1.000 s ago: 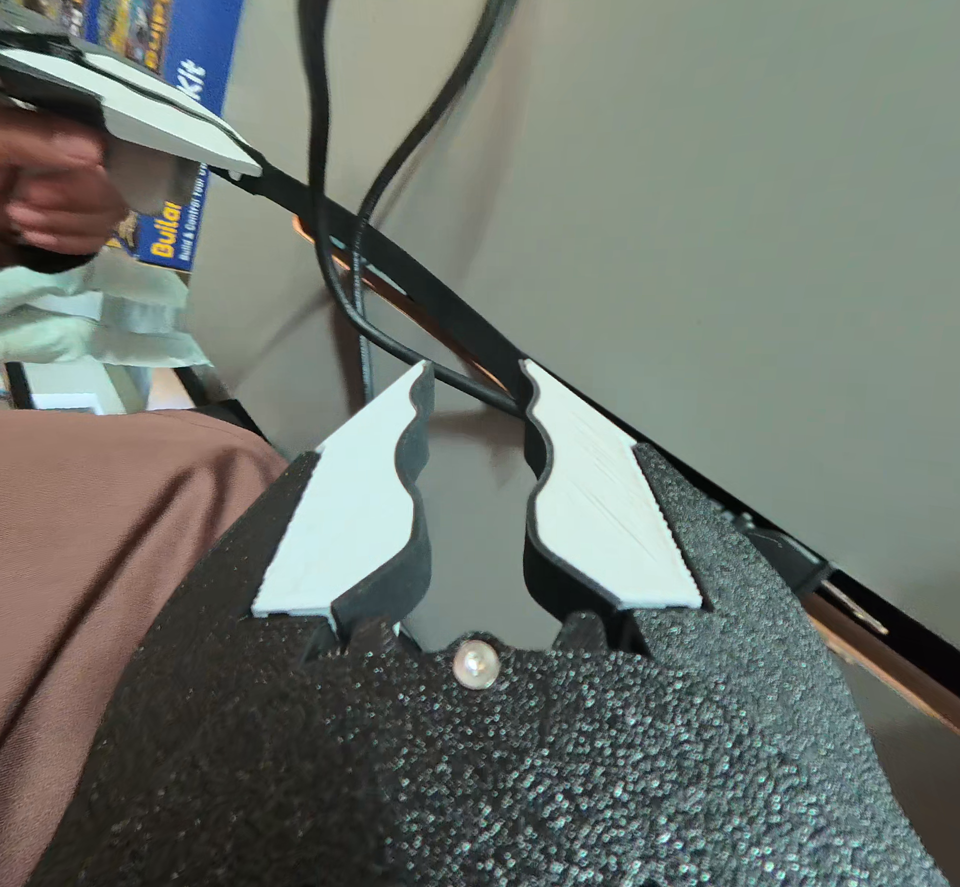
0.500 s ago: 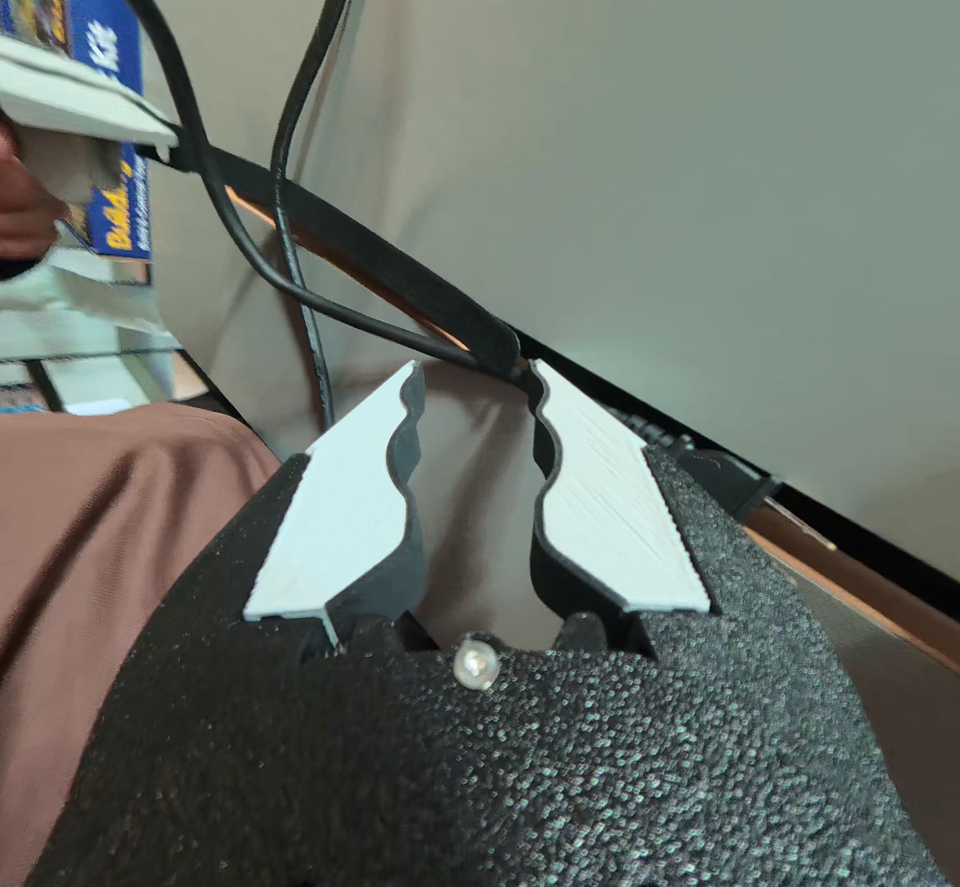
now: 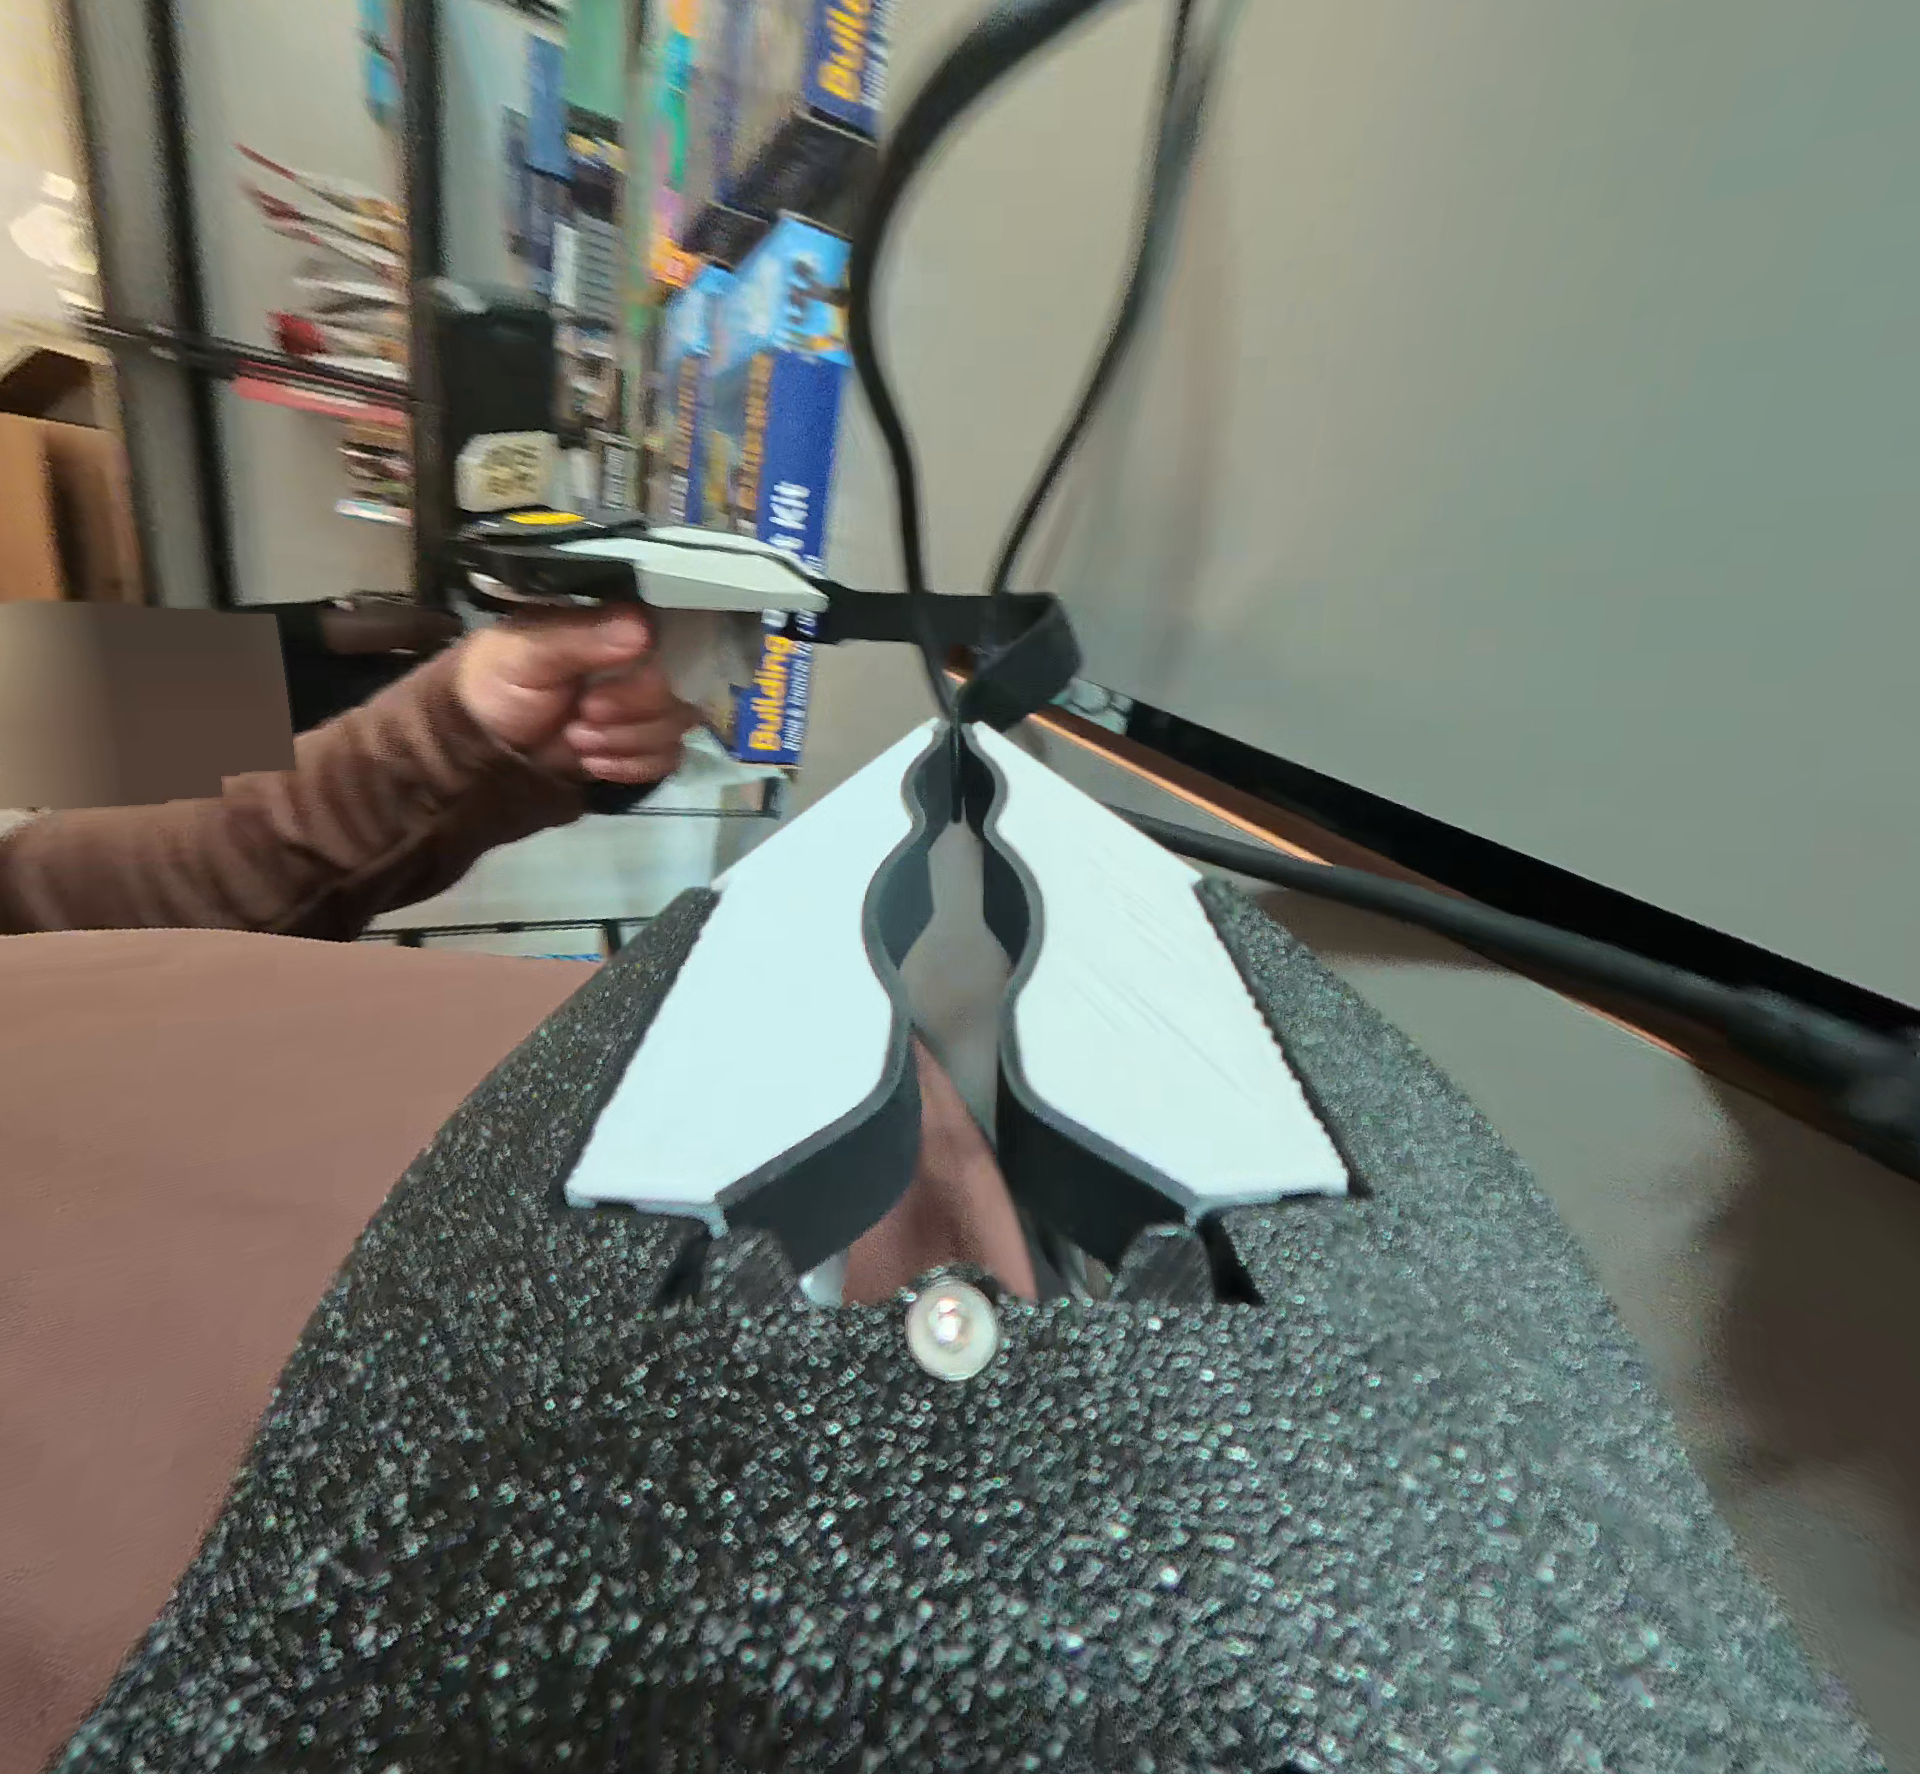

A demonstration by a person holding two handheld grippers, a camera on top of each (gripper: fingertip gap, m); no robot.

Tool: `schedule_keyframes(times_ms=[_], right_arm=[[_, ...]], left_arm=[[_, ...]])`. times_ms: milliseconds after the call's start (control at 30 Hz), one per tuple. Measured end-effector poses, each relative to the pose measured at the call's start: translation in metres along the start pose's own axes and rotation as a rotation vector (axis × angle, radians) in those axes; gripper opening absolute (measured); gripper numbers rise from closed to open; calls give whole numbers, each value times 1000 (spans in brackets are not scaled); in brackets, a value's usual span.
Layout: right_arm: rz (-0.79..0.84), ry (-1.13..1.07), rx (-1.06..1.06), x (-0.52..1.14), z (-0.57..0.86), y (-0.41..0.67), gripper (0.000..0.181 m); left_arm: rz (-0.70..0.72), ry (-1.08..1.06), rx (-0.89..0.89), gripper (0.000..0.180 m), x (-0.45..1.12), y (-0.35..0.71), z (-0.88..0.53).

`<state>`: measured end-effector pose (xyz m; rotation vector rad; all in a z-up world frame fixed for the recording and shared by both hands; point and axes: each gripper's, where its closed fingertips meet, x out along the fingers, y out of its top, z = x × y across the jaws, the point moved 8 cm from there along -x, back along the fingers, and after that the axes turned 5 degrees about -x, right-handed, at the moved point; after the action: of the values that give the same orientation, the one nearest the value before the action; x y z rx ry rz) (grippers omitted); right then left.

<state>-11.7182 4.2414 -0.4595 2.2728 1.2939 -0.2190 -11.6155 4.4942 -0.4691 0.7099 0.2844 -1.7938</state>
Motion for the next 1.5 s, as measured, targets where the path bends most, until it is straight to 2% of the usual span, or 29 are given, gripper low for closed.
schedule_keyframes(times_ms=[167, 333, 600, 667, 733, 800, 867, 933, 1033, 1100, 1300, 1500], right_arm=[[-96, 114, -100, 41, -36, -3, 0], [-154, 129, -143, 88, -47, -4, 0], [-194, 102, -132, 113, -33, -5, 0], [-196, 103, -123, 114, -30, -5, 0], [-199, 105, -125, 112, -30, -4, 0], [-203, 100, -136, 113, -31, -3, 0], [-198, 101, -135, 113, -32, -1, 0], [-191, 105, -129, 114, -31, 1, 0], [-189, 106, -130, 114, -30, 2, 0], [-186, 106, -129, 114, -30, 2, 0], [-200, 108, -124, 116, -32, 1, 0], [-229, 101, -131, 126, -33, -1, 0]], left_arm=[[-14, -56, -8, 1, 12, 1, 10], [-25, -69, -43, 1, 19, 3, 7], [-45, -147, -44, 17, 15, -1, 0], [-35, -200, 5, 23, 12, -2, 0], [-49, -238, 55, 40, 8, -3, 1], [-4, -262, 192, 46, -3, -3, 5], [13, -100, 378, 55, -14, -6, -3], [-9, 52, 460, 67, -22, -11, -16], [-107, 233, 481, 67, -26, -29, -37], [-132, 334, 443, 60, -23, -40, -47], [-32, 301, 369, 44, 2, -41, -32], [32, 253, 266, 36, 23, -25, -25]])
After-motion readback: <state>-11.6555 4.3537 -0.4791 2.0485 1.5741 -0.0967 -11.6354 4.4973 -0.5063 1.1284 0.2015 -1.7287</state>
